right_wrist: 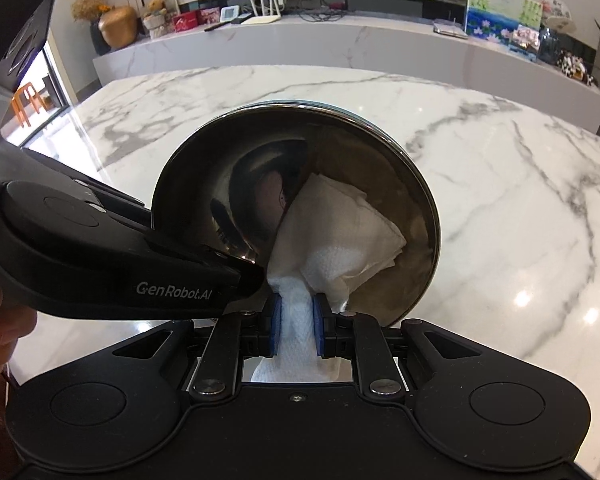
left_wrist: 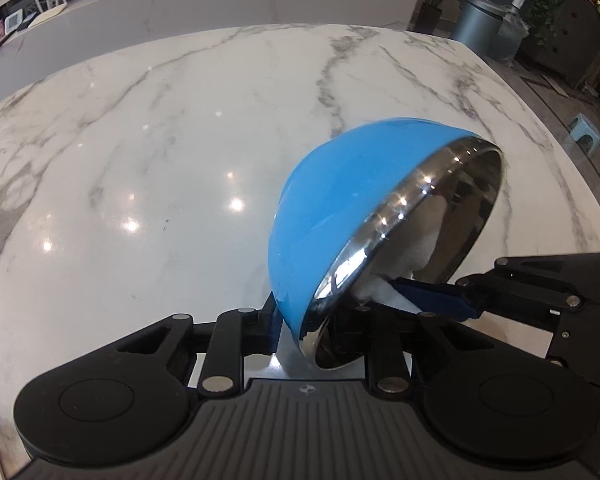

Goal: Clean bowl

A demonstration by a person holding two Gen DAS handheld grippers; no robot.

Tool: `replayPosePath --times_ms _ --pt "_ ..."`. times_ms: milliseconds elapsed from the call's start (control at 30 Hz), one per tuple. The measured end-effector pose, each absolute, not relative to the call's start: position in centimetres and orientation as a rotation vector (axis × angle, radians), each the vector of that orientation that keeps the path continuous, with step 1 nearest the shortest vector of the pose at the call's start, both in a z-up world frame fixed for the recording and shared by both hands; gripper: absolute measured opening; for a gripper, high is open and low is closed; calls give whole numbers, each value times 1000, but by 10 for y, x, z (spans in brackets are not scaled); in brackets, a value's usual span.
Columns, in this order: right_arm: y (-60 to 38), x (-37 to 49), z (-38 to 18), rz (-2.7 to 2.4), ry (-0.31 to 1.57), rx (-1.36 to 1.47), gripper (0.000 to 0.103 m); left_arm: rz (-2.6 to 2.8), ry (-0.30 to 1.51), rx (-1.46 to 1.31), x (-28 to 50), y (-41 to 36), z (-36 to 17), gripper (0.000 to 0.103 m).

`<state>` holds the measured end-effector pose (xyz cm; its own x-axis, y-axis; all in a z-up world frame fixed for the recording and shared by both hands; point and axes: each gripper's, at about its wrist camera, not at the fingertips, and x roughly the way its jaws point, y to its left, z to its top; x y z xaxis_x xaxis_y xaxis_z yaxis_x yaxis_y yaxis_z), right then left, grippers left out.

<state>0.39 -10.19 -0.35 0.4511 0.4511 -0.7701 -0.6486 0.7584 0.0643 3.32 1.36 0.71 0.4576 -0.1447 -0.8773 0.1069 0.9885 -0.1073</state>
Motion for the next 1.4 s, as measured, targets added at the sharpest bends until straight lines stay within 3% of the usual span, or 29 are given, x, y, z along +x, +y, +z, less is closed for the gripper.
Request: replayPosePath --times_ms 500,967,1167,1400 --pt "-75 -5 -2 627 741 -443 14 -147 1071 56 33 12 13 19" --pt "-86 24 -12 677 886 -171 14 -128 1104 -105 39 24 3 26" --pt "-96 29 -10 701 932 -97 14 -159 1124 -153 40 26 -1 21" --pt "-70 25 0 683 856 -274 14 -180 1119 -113 40 22 2 19"
